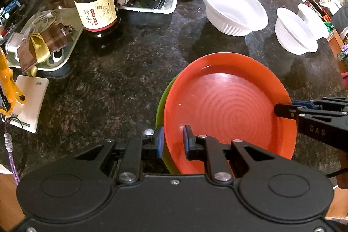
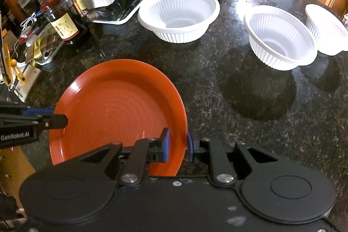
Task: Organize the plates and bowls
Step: 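Lower the orange plate onto the green plate and open the left tool, then move the left tool over to the white ribbed bowls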
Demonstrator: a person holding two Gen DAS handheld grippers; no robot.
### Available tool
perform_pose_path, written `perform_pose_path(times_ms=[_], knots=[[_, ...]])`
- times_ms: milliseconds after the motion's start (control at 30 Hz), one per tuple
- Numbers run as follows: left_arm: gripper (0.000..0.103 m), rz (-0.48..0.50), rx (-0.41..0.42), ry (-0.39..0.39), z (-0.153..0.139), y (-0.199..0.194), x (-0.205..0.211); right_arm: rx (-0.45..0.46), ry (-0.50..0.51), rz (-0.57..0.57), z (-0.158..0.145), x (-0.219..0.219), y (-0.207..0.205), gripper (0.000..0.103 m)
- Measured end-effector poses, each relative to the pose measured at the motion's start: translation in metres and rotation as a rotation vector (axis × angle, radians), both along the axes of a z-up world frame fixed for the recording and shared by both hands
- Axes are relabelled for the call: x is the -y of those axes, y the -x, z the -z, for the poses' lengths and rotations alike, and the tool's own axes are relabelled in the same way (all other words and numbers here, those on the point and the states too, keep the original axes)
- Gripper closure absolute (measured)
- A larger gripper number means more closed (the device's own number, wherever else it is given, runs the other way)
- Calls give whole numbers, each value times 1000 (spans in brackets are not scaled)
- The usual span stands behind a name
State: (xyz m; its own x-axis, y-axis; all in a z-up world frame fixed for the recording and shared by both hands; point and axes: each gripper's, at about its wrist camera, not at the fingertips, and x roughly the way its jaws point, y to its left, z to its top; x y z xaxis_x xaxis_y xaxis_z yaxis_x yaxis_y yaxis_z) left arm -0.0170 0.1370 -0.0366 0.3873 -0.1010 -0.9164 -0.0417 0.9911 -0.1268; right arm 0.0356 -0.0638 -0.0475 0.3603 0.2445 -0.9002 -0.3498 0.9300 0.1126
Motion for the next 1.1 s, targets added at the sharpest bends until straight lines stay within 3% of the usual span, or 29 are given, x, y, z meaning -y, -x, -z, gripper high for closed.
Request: perform_pose_path(times_ms=[267, 767, 1100], knots=[[79, -27, -11, -10, -1, 2, 2, 3, -1, -18, -2, 1, 3, 83], [78, -21, 43, -41, -15, 6, 12, 19, -29, 9, -11, 15, 5, 83], [71, 29, 73, -31, -22, 7, 30, 3, -33, 24, -12, 25, 8, 82]])
